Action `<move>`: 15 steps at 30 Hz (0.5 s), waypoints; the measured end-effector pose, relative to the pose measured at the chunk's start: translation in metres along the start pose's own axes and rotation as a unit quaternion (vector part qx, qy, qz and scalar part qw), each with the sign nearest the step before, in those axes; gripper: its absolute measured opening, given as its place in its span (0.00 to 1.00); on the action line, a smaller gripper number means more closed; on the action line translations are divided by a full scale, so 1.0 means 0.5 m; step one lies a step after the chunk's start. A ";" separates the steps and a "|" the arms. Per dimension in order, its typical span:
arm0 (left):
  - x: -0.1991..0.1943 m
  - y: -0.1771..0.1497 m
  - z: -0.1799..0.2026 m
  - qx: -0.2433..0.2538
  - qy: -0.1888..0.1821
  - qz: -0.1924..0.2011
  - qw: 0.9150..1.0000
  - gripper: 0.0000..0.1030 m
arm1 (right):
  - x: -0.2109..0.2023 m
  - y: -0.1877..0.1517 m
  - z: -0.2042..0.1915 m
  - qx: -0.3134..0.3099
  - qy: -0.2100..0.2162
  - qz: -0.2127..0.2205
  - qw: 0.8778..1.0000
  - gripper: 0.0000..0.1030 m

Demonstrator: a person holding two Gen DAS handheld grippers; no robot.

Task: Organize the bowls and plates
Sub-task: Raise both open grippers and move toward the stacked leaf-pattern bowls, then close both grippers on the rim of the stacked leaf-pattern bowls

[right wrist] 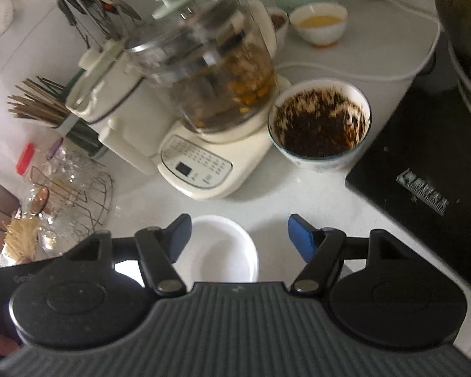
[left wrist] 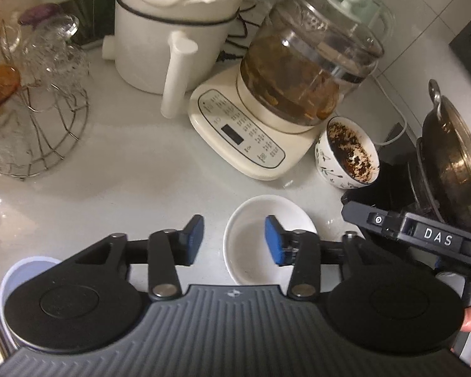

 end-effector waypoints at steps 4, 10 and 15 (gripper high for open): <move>0.045 -0.004 -0.006 0.002 -0.004 -0.023 1.000 0.51 | 0.038 -0.010 0.016 0.019 0.001 -0.022 1.000 0.68; 0.101 -0.034 -0.005 -0.006 -0.011 -0.068 0.998 0.46 | 0.080 -0.040 0.014 0.012 -0.006 -0.059 0.998 0.57; 0.126 -0.047 -0.009 -0.024 -0.007 -0.078 0.997 0.32 | 0.095 -0.052 0.015 0.000 -0.003 -0.076 0.997 0.39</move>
Point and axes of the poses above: each gripper's, at about its wrist camera, not at the fingertips, and x roughly the way its jaws point, z to its right, y to its top, the point moved 4 cm from there along x, roughly the way its jaws point, and after that the axes turned 6 degrees about -y, right-handed, at the moved point
